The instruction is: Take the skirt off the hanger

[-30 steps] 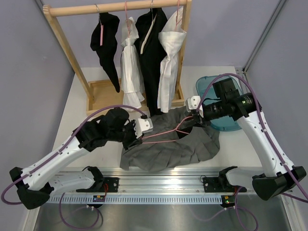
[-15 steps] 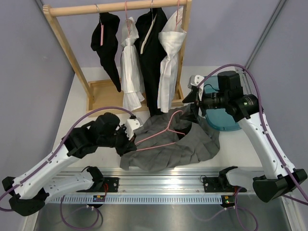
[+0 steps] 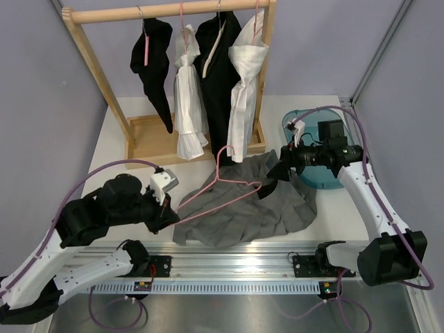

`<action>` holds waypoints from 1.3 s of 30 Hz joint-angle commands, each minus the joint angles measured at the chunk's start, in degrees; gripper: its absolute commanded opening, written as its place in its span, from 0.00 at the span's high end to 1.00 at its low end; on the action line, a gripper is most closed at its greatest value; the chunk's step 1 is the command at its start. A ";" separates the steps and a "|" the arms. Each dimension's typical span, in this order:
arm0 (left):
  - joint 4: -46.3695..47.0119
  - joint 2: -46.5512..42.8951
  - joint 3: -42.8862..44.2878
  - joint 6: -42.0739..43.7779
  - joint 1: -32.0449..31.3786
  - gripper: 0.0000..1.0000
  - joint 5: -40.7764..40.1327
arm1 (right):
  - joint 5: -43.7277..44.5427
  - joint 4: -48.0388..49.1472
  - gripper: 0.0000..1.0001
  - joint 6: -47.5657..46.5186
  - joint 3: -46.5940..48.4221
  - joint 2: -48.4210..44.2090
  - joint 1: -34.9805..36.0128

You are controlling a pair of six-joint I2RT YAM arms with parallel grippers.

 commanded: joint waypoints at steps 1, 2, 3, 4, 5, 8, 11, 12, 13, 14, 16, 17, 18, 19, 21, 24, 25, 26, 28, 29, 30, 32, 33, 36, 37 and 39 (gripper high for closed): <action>-2.82 -3.00 4.25 -7.59 -0.06 1.00 -8.08 | 0.92 5.42 0.20 8.36 -3.83 -0.98 -0.07; -3.71 -3.62 4.52 -11.70 0.03 1.00 -12.01 | 1.01 5.95 0.20 8.64 -5.14 -1.59 -0.07; -6.06 -5.02 4.61 -14.44 0.03 1.00 -15.79 | 1.09 6.31 0.20 8.64 -5.59 -1.77 -0.07; -7.48 -5.56 4.53 -18.03 0.03 1.00 -20.44 | 1.18 6.22 0.20 8.29 -5.86 -1.94 0.01; -8.89 -5.82 4.00 -23.11 0.03 1.00 -20.75 | 1.27 6.14 0.20 8.11 -5.94 -1.95 -0.07; -13.81 -6.09 2.07 -27.99 0.03 1.00 -18.84 | 1.45 6.92 0.19 7.76 -6.65 -2.21 -0.07; -17.42 -6.35 3.20 -27.39 -0.06 1.00 -18.29 | 1.10 8.86 0.19 8.02 -7.26 -2.04 -0.07; -19.78 -6.44 3.99 -26.95 0.03 1.00 -18.82 | 1.09 9.64 0.19 8.02 -7.26 -1.86 -0.07; -21.02 -6.61 4.87 -26.51 0.03 1.00 -19.60 | 1.01 9.91 0.19 8.02 -7.35 -1.68 -0.07; -22.16 -6.88 7.05 -26.24 0.03 1.00 -21.61 | 1.01 10.26 0.19 7.94 -7.18 -1.25 -0.07; -23.31 -7.75 9.17 -26.59 0.03 1.00 -24.34 | 1.18 10.53 0.19 7.32 -7.09 -0.81 -0.07; -22.71 -9.67 10.58 -26.24 0.03 1.00 -24.62 | 1.36 10.62 0.19 7.15 -7.18 -0.54 -0.07; -20.96 -11.00 10.94 -26.07 0.03 1.00 -25.14 | 1.45 10.88 0.19 6.71 -7.26 -0.45 -0.07; -20.16 -12.49 11.20 -26.50 0.03 1.00 -26.11 | 1.71 10.97 0.19 6.53 -7.44 -0.37 -0.07; -18.14 -16.71 11.38 -27.38 0.03 1.00 -29.97 | 1.88 11.23 0.19 6.09 -7.97 -0.10 0.01; -19.70 -19.36 11.38 -30.54 -0.15 1.00 -35.16 | 1.80 11.15 0.19 5.83 -8.41 0.34 -0.07; -20.93 -19.10 11.56 -33.16 -0.15 1.00 -38.74 | 1.54 11.23 0.19 5.65 -8.67 0.51 -0.07; -22.94 -18.23 11.82 -34.58 -0.06 1.00 -40.60 | 1.36 11.23 0.19 5.48 -8.84 0.51 -0.07; -24.10 -14.98 11.12 -34.41 -0.15 1.00 -42.19 | 1.01 11.32 0.20 5.48 -8.93 0.86 -0.07; -23.93 -13.57 10.94 -34.50 -0.06 1.00 -42.37 | 0.83 11.23 0.20 5.48 -8.85 1.04 -0.07; -23.84 -9.82 10.94 -34.07 -0.06 1.00 -42.38 | 0.74 11.06 0.19 5.39 -8.67 1.13 -0.07; -23.93 -5.76 11.99 -31.26 -0.06 1.00 -42.11 | 0.74 10.53 0.19 4.95 -8.14 1.04 -0.07; -23.93 -4.08 12.43 -30.90 -0.06 1.00 -42.37 | 1.00 10.27 0.19 4.43 -8.06 0.96 -0.07; -23.84 1.72 14.63 -28.62 -0.15 1.00 -45.71 | 1.10 10.53 0.19 4.33 -8.49 0.34 -0.07; -23.84 4.08 15.16 -27.48 -0.15 1.00 -47.11 | 1.09 10.62 0.19 4.51 -8.84 0.08 -0.07; -22.88 6.12 15.95 -25.90 -0.06 1.00 -47.65 | 1.01 11.23 0.20 4.95 -9.37 -0.36 -0.07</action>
